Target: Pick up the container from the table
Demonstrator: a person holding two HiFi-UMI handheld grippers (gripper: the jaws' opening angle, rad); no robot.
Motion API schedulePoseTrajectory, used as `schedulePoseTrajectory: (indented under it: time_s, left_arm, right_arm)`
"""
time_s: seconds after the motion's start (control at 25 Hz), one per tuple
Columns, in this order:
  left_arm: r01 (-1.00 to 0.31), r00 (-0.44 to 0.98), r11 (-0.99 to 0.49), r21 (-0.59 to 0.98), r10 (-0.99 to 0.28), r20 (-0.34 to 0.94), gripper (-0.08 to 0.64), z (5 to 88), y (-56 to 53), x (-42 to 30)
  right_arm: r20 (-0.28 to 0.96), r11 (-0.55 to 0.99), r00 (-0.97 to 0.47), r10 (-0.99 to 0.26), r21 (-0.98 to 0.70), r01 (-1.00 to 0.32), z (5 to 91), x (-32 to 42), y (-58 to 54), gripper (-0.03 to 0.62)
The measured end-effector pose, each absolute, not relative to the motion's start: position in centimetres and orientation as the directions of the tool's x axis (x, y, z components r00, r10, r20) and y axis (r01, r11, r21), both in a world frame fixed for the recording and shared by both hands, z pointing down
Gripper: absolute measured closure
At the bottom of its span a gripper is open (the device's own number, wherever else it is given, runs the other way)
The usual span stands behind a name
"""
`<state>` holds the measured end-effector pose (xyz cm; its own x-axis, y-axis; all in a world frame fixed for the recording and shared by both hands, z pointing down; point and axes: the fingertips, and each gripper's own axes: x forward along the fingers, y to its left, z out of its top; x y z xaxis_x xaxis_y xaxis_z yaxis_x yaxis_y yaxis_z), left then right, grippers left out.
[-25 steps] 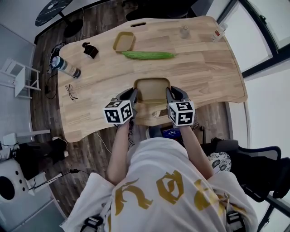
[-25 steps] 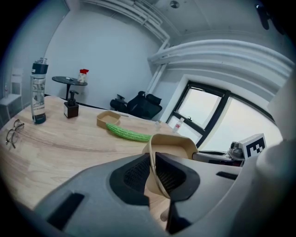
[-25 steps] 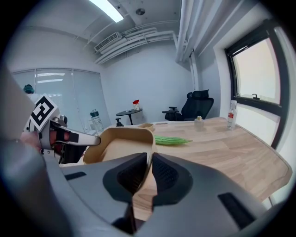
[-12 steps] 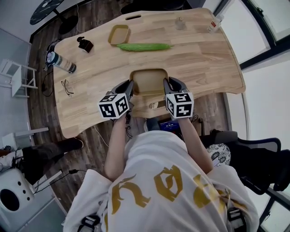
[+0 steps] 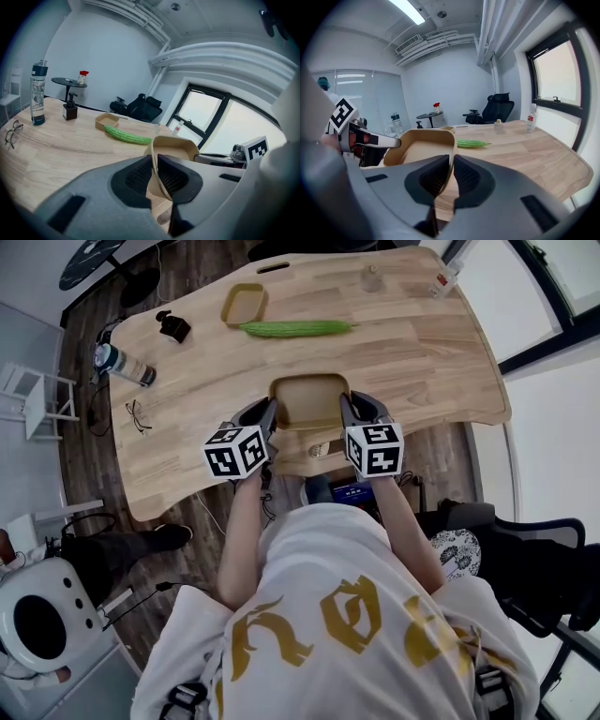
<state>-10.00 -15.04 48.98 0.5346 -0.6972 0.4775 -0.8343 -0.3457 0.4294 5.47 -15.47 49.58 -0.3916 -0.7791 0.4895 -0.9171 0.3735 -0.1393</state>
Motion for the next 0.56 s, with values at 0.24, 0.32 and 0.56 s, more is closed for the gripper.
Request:
schedulePoseTrajectory:
  time_s: [0.24, 0.32, 0.56]
  left_arm:
    - [-0.839, 0.533, -0.353, 0.414, -0.685, 0.496, 0.518, 49.41, -15.06, -9.54]
    - [-0.838, 0.535, -0.352, 0.417, -0.683, 0.498, 0.518, 49.49, -15.07, -9.47]
    - [-0.833, 0.543, -0.358, 0.423, -0.677, 0.497, 0.518, 49.67, -15.19, -9.09]
  right_arm:
    - [0.496, 0.367, -0.389, -0.776, -0.146, -0.919, 50.01, 5.87, -15.44, 0.560]
    - [0.497, 0.367, -0.390, -0.776, -0.148, -0.918, 50.08, 5.92, -15.39, 0.560]
    - [0.501, 0.358, -0.383, -0.776, -0.150, -0.922, 50.30, 6.34, -15.48, 0.560]
